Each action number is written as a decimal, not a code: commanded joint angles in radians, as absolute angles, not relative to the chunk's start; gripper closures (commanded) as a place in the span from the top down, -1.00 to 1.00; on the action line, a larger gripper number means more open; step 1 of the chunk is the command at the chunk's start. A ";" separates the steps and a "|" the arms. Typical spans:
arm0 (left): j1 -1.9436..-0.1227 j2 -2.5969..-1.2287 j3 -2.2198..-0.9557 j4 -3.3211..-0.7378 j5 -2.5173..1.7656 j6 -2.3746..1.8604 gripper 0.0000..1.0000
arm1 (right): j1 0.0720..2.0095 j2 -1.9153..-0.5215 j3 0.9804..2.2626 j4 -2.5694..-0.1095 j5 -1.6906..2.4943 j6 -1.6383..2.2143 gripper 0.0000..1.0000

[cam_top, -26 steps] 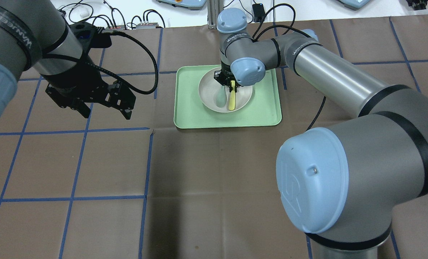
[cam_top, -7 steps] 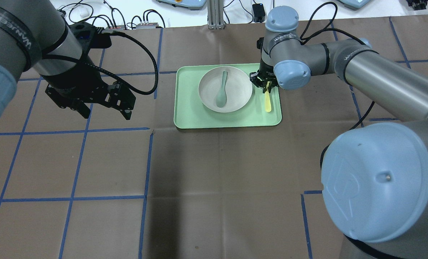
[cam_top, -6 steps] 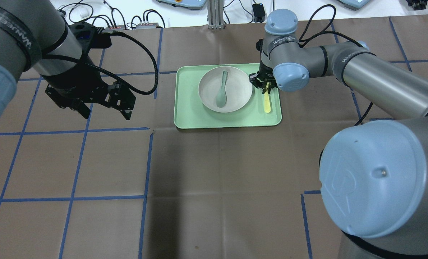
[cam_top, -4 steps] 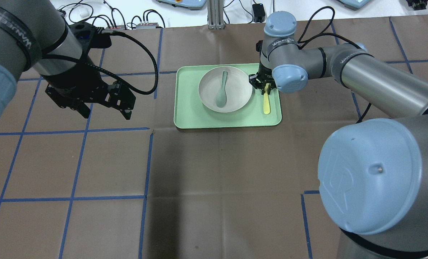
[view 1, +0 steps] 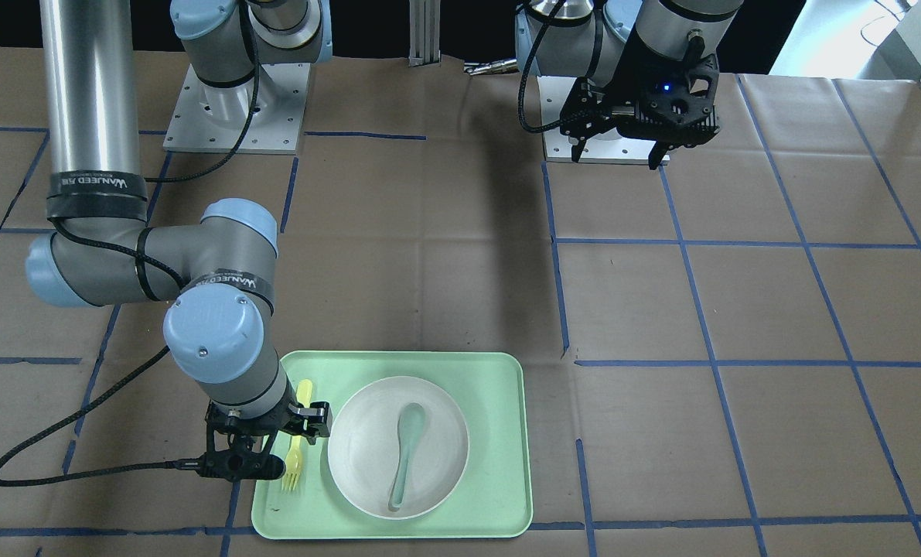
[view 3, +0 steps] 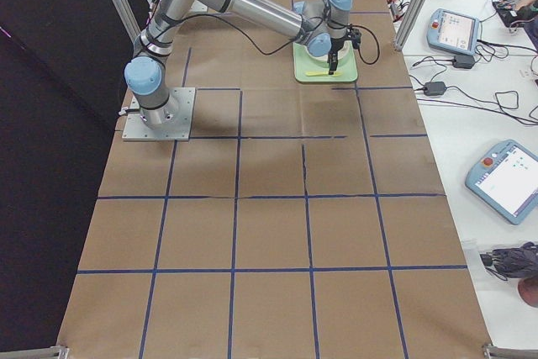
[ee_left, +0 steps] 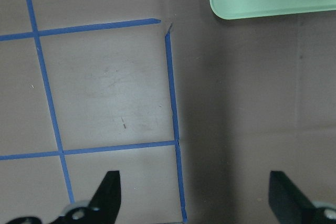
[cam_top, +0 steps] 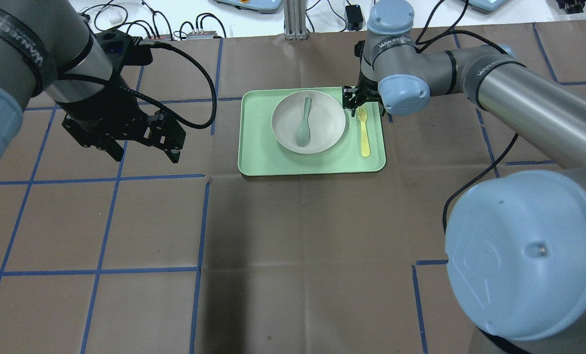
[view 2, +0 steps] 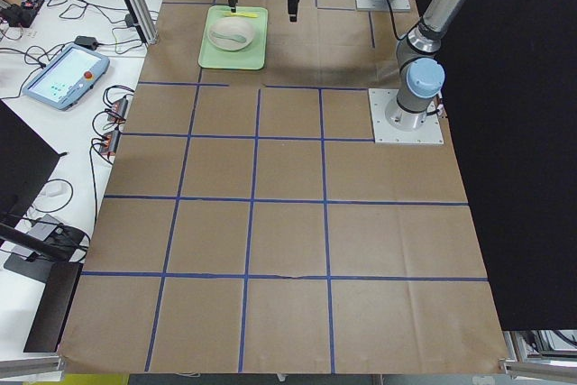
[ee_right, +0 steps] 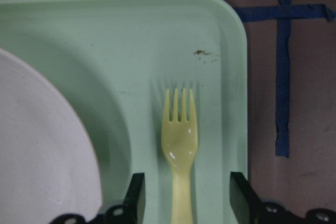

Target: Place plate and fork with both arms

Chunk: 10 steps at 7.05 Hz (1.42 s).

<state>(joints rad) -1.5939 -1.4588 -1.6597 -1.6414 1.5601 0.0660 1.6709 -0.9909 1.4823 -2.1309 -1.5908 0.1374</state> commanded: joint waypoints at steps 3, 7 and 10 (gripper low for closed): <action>-1.594 -1.459 -1.658 -1.641 1.560 0.066 0.99 | 1.614 -1.248 1.491 -1.812 -1.589 0.007 1.00; -1.594 -1.457 -1.660 -1.641 1.560 0.066 0.99 | 1.560 -1.518 1.482 -1.490 -1.585 -0.006 1.00; -1.594 -1.456 -1.663 -1.641 1.560 0.066 0.99 | 1.600 -1.551 1.532 -1.494 -1.578 0.023 1.00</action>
<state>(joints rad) -1.5938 -1.4563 -1.6620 -1.6414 1.5601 0.0660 1.5778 -1.5423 1.5040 -1.4866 -1.5791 0.0106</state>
